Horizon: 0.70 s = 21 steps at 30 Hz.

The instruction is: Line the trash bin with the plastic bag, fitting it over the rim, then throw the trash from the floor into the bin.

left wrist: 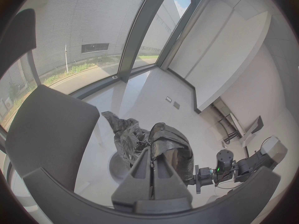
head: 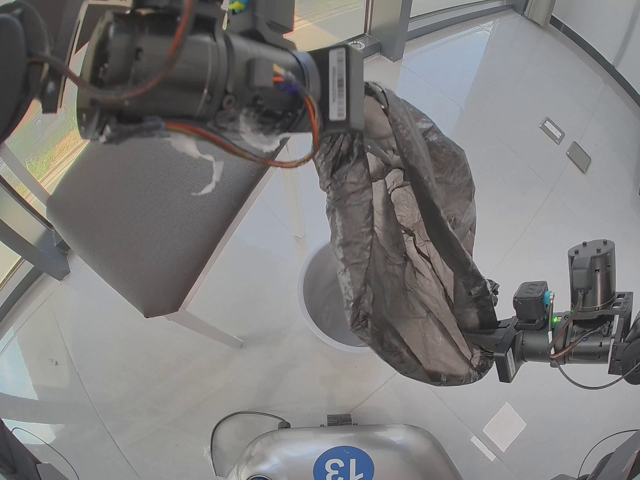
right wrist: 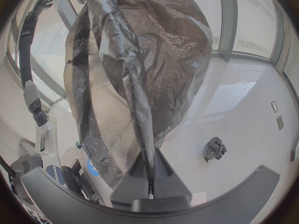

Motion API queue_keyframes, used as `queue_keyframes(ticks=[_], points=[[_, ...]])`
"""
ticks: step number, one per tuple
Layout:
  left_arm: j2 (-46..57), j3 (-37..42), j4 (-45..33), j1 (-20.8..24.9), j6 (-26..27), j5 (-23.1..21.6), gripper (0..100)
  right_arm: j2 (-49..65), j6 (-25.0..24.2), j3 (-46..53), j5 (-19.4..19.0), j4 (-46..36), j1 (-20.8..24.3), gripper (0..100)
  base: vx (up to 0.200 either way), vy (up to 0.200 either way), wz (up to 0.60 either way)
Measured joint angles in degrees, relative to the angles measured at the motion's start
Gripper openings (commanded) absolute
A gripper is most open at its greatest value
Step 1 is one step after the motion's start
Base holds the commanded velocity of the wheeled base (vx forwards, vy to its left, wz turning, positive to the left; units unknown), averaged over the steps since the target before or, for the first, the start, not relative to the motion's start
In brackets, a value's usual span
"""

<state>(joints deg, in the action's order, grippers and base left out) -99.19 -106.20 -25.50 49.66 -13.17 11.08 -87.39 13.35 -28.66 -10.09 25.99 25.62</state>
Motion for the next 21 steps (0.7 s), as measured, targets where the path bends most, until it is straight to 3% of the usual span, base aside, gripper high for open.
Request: queue_keyframes(ticks=[9,21], points=[[-2.1,3.9,-1.2,0.5,-0.2,3.7,0,-5.2,0.1,0.6,-3.3,0.2,0.7,0,0.000,0.000,0.00],[-1.6,5.0,-4.3,2.0,0.2,5.5,0,-7.5,-0.6,0.6,-3.8,0.2,5.0,0,0.000,0.000,0.00]])
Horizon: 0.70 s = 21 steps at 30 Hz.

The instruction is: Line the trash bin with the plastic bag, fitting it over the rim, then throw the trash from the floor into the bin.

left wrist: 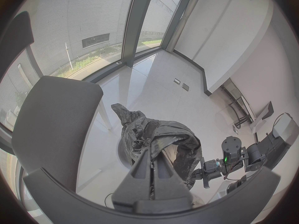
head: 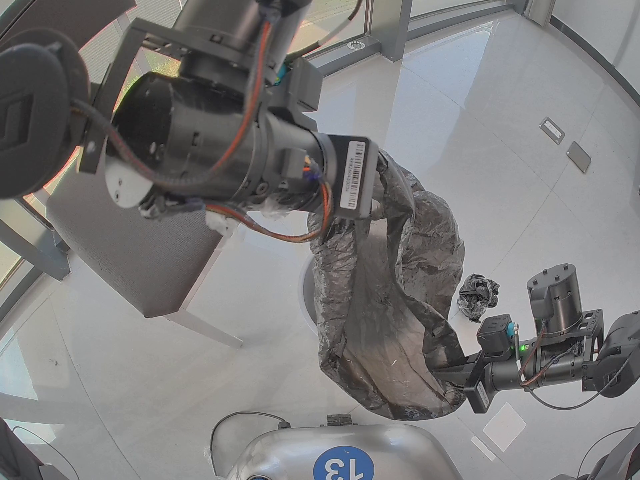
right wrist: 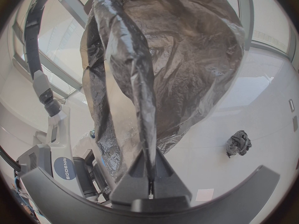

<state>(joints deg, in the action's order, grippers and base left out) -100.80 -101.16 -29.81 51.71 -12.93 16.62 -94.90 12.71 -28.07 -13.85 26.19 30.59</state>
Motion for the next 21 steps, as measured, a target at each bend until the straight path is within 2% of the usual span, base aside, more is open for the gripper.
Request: queue_keyframes(ticks=[6,15,21], points=[[1.9,1.5,-2.5,0.5,-0.1,0.1,0,-0.5,-0.6,0.0,0.1,0.0,2.8,0,0.000,0.000,0.00],[5.9,7.9,-3.6,0.1,0.0,0.1,0,-1.9,-1.1,-0.6,0.1,0.2,5.3,0,0.000,0.000,0.00],[8.6,9.8,-3.7,0.1,0.1,0.6,0,-2.5,-4.0,-1.3,0.2,1.9,8.4,0,0.000,0.000,0.00]])
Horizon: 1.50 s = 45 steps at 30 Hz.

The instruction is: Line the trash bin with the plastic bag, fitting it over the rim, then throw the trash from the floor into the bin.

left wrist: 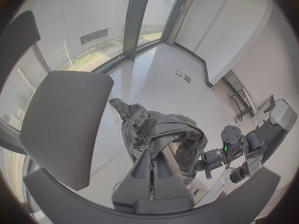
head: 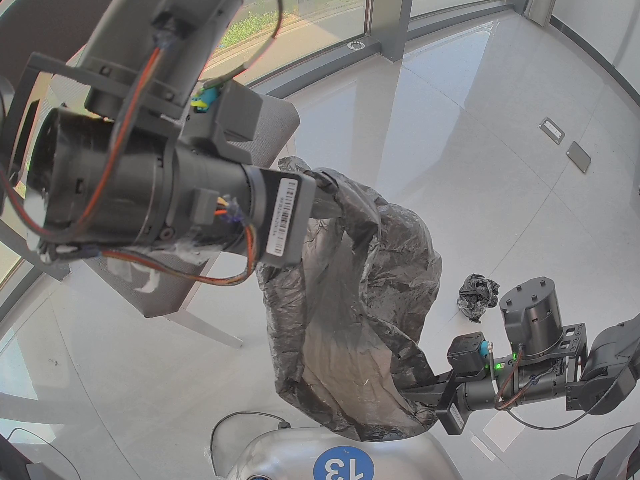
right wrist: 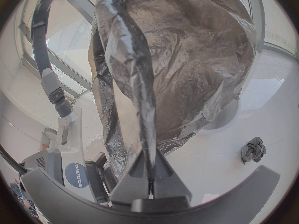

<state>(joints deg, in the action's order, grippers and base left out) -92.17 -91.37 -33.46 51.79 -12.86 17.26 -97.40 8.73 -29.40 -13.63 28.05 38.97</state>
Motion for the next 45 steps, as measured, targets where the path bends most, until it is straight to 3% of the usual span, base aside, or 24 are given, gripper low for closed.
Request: queue_keyframes(ticks=[6,12,20,29,36,45], points=[[2.6,3.1,0.2,0.0,0.0,0.1,0,-0.6,-1.6,-0.3,0.4,1.1,2.4,0,0.000,0.000,0.00],[2.0,3.6,0.9,0.0,0.1,-0.4,0,-1.2,-3.8,0.7,0.5,1.1,1.9,0,0.000,0.000,0.00],[-4.4,-1.2,1.2,-1.7,-0.2,-4.6,0,-1.4,-4.7,3.4,0.7,1.1,-2.9,0,0.000,0.000,0.00],[-14.9,-5.9,5.8,-7.7,-2.2,-9.3,0,-1.6,-4.7,6.6,0.7,1.2,-9.2,0,0.000,0.000,0.00],[-19.8,-7.5,8.1,-9.9,-5.1,-9.7,0,-0.7,-4.5,7.7,0.6,1.2,-12.8,0,0.000,0.000,0.00],[-22.3,-8.4,8.2,-12.2,-10.5,-9.8,0,2.1,-4.9,6.8,0.4,1.2,-13.3,0,0.000,0.000,0.00]])
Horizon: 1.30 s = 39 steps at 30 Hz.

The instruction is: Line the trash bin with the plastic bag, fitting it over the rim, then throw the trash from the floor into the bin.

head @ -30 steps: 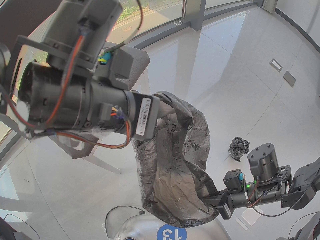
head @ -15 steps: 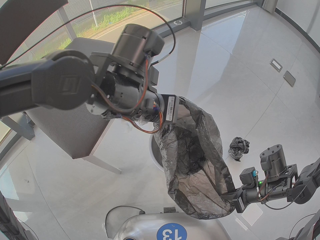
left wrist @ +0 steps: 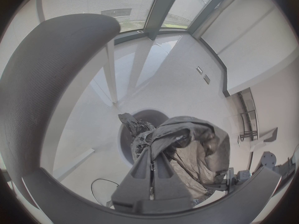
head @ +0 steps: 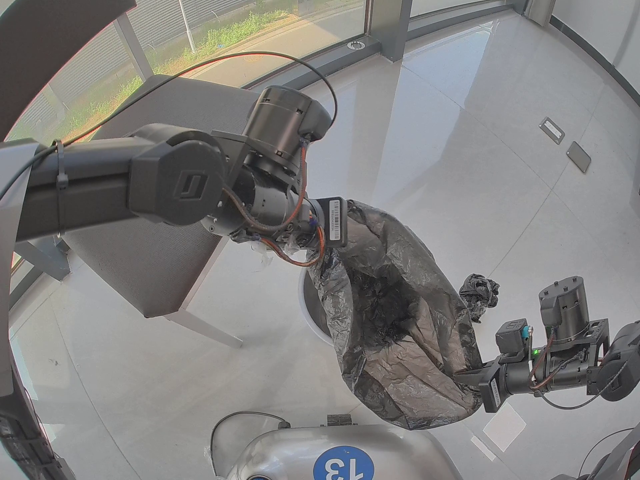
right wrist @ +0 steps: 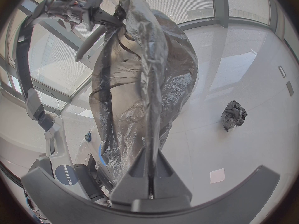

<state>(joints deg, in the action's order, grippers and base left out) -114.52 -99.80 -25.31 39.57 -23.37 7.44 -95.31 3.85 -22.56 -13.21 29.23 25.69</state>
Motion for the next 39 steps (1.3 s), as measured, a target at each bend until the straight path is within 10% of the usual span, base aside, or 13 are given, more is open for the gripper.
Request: queue_keyframes(ticks=[39], points=[[-13.8,-11.4,-0.6,-5.9,-5.3,0.7,0,5.6,-0.2,-1.5,-0.6,-0.1,0.6,0,0.000,0.000,0.00]])
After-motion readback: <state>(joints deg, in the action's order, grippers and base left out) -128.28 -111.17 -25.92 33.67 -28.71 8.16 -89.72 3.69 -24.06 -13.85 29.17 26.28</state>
